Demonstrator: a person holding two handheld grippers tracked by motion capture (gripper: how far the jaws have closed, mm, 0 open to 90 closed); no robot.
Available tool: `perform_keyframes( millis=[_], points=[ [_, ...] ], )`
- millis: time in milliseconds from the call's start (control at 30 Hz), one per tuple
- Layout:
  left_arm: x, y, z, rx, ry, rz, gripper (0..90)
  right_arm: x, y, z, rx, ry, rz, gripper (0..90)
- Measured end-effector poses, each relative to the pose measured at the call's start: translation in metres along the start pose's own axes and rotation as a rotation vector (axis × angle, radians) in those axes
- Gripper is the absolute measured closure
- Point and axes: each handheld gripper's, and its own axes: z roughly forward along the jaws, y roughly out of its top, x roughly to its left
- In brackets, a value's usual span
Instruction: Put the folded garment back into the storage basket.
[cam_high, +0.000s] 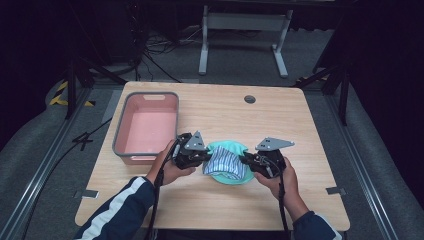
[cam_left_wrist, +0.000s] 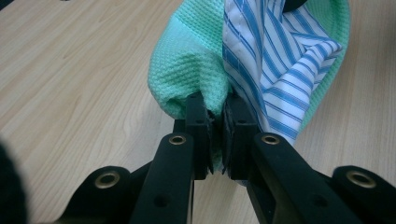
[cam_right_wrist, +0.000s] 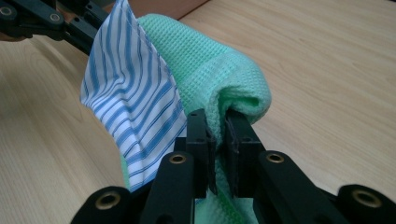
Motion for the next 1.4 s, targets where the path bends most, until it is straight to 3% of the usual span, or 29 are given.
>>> perform_keyframes(
  millis=[233,433,1000,1333,1400],
  points=[
    [0.009,-0.002,-0.016,-0.024,0.028,-0.016,82.7,0.004,0.021,0.003,-0.013,0.010,-0.026,81.4],
    [0.014,0.002,-0.034,-0.026,0.054,0.000,82.8,0.009,0.041,0.006,-0.027,0.016,-0.069,81.4],
    [0.041,-0.011,-0.088,-0.060,0.174,-0.084,82.9,0.027,0.096,0.038,-0.063,0.087,-0.124,81.4],
    [0.051,-0.024,-0.120,-0.104,0.262,-0.148,82.8,0.049,0.131,0.055,-0.083,0.106,-0.155,81.3],
    [0.053,-0.027,-0.124,-0.098,0.280,-0.145,82.8,0.053,0.137,0.060,-0.087,0.111,-0.162,81.3]
  ],
)
